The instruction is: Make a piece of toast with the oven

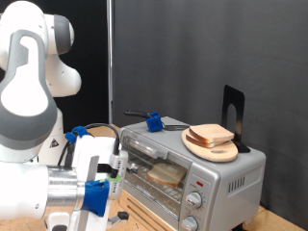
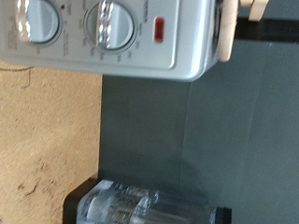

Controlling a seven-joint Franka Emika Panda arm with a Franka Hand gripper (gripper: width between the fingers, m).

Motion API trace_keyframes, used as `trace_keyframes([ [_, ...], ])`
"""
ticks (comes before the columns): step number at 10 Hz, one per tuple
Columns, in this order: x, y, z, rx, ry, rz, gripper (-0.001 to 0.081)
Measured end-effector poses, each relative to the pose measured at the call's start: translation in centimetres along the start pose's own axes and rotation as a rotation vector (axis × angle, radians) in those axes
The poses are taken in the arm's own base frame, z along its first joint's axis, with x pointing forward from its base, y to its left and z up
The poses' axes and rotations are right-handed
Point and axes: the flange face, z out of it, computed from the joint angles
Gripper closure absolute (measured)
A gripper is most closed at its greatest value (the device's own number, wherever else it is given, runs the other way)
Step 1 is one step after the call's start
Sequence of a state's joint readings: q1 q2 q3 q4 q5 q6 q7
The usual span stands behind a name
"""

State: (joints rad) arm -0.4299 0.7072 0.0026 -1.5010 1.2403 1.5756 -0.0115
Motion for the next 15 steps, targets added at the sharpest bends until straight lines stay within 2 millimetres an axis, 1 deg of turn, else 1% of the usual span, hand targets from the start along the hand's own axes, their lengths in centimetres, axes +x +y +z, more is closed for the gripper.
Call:
trace_keyframes([
  [1, 1.1, 0.4, 0.5, 0.019, 0.042, 0.012, -0.0002],
  [3, 3.5, 1.3, 2.3, 0.029, 0.082, 0.042, -0.0002],
  [5, 5.6, 1.9, 4.0, 0.019, 0.055, 0.074, -0.0002],
  [6, 6.4, 2.3, 4.6, 0.004, 0.032, 0.079, -0.0002],
  [8, 7.5, 3.3, 5.3, -0.044, 0.009, 0.065, -0.0002],
  [11, 8.1, 4.6, 6.2, -0.081, -0.036, 0.024, -0.0002],
  [13, 8.0, 4.6, 6.4, -0.077, -0.049, 0.0, -0.0002],
  [15, 7.9, 4.7, 7.3, -0.074, -0.06, 0.001, -0.0002],
])
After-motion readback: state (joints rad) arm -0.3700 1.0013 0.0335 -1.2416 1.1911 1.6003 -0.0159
